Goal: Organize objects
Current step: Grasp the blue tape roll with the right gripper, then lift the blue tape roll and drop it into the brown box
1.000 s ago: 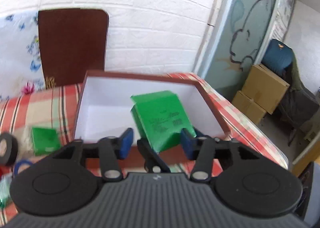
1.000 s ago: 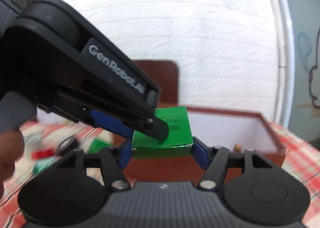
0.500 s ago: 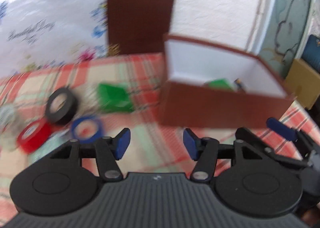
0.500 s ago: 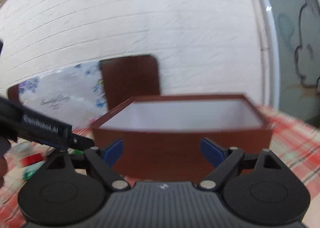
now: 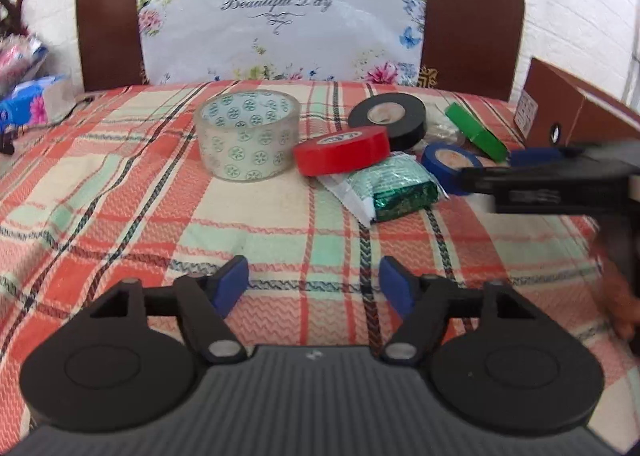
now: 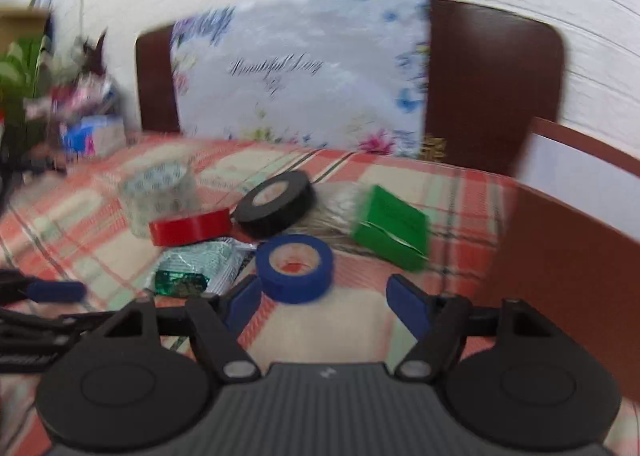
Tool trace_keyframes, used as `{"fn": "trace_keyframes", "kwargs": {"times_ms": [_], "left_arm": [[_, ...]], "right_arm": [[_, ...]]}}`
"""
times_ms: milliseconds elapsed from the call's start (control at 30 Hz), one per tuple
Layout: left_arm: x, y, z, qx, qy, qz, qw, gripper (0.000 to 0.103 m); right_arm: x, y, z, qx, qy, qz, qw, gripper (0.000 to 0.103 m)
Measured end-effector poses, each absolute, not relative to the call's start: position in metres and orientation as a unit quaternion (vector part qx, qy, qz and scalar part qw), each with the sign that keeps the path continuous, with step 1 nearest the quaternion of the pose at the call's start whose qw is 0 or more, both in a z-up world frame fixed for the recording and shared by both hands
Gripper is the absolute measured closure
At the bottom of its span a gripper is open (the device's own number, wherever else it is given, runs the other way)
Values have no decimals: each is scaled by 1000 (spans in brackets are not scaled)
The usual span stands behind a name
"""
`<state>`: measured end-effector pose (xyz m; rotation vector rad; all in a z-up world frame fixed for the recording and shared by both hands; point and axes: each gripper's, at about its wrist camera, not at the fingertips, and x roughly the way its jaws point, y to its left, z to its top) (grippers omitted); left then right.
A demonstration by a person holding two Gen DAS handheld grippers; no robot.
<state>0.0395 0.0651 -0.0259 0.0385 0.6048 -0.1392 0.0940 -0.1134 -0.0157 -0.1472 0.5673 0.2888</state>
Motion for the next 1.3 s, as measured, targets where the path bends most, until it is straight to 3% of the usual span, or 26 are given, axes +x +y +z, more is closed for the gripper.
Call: {"fn": "trace_keyframes", "kwargs": {"times_ms": [33,133,467,567,633,800,933,967,1000,1133,1300], "left_arm": [[40,64,-26,25,297,-68,952,25],[36,72,-30,6,297,-75,952,25],[33,64,-26,22,311,-57,948,23],[36,43,-12,-44,341,-113,932,25],[38,11,-3,-61,362,-188,911,33],[36,-68,4,-7,397,-279,874,46],[32,-83,-13,19,420,-265,868,56],[30,-86,-14,26,417,-269,868,61],[28,-89,-13,34,416,-282,864,80],[27,-96,13,48,392,-277,876,79],[48,-128,80,39,311,-312,897,79]], "right_arm": [[104,-104,-24,-96,285,137,944,31],[122,-89,-35,-124,295,151,935,44],[11,-159,-34,-75,313,133,937,44],[-33,-184,-33,-70,308,103,943,44],[-50,-197,-30,-59,299,89,948,35],[-58,-207,-31,-44,306,90,947,40],[-58,-199,-31,-65,302,86,947,42],[-56,-198,-31,-71,303,88,946,43],[-54,-195,-31,-75,304,92,945,50],[-54,-184,-25,-91,281,96,950,51],[-58,-194,9,-110,162,35,980,51]]}}
